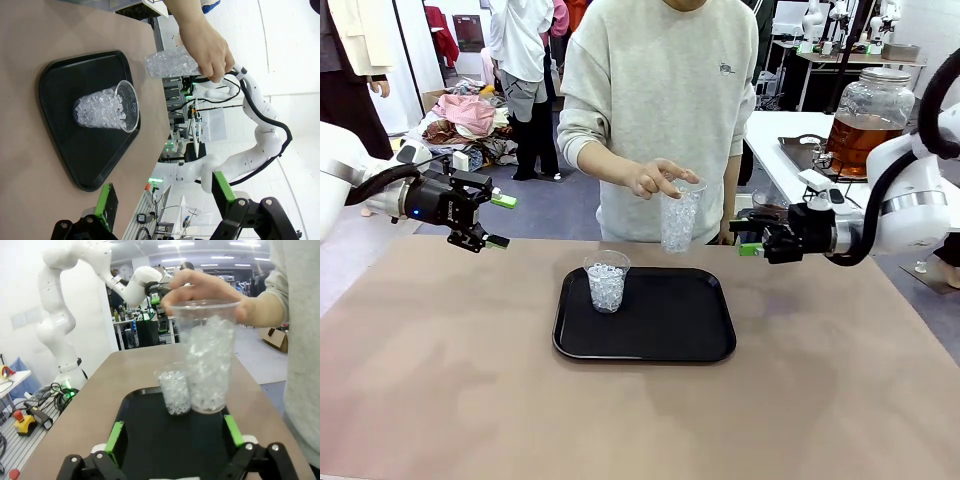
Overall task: Pour the drink into the iced cup.
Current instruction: Open the gripper to release the iced cup you were holding, then pick up the iced cup indicated by the human and present it to them.
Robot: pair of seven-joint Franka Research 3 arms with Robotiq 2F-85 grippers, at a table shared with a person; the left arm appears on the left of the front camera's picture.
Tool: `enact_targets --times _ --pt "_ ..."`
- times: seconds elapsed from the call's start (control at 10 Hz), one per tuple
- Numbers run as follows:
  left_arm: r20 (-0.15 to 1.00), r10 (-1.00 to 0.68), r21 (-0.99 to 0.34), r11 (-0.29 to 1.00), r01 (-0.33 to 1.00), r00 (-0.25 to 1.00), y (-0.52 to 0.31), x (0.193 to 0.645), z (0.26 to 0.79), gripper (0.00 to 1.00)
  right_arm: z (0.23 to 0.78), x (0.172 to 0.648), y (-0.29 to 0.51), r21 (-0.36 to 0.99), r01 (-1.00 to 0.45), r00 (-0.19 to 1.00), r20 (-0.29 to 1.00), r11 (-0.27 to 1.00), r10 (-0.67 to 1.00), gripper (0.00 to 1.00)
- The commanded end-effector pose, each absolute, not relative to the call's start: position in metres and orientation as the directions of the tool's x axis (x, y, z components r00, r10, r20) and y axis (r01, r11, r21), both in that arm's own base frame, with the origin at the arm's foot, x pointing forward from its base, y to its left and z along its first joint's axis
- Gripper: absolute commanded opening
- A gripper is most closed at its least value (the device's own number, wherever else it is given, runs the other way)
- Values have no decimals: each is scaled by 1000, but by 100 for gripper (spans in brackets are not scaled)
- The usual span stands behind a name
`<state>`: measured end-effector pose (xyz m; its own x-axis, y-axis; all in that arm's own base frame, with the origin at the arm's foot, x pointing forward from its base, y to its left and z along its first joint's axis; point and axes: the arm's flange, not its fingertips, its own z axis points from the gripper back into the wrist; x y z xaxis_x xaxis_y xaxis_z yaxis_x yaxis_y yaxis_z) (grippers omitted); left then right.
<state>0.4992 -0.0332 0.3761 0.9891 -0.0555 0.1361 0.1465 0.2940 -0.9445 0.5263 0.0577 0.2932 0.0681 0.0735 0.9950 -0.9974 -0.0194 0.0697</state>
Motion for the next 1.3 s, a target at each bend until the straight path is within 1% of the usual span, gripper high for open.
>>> enact_targets --times 0.0,0.5,0.7,1.2 --pt "141 -52 -943 297 150 989 -33 498 379 100 291 501 43 24 -1000 23 997 -16 68 100" --pt "141 -52 -943 297 150 989 -33 498 379 100 281 476 15 36 -999 37 998 11 44 100" --pt "141 -52 -943 297 150 989 -33 498 379 100 277 485 16 64 -997 66 997 32 47 100" --pt "141 -52 -943 297 150 989 -33 498 379 100 277 485 16 64 -997 66 997 32 47 100"
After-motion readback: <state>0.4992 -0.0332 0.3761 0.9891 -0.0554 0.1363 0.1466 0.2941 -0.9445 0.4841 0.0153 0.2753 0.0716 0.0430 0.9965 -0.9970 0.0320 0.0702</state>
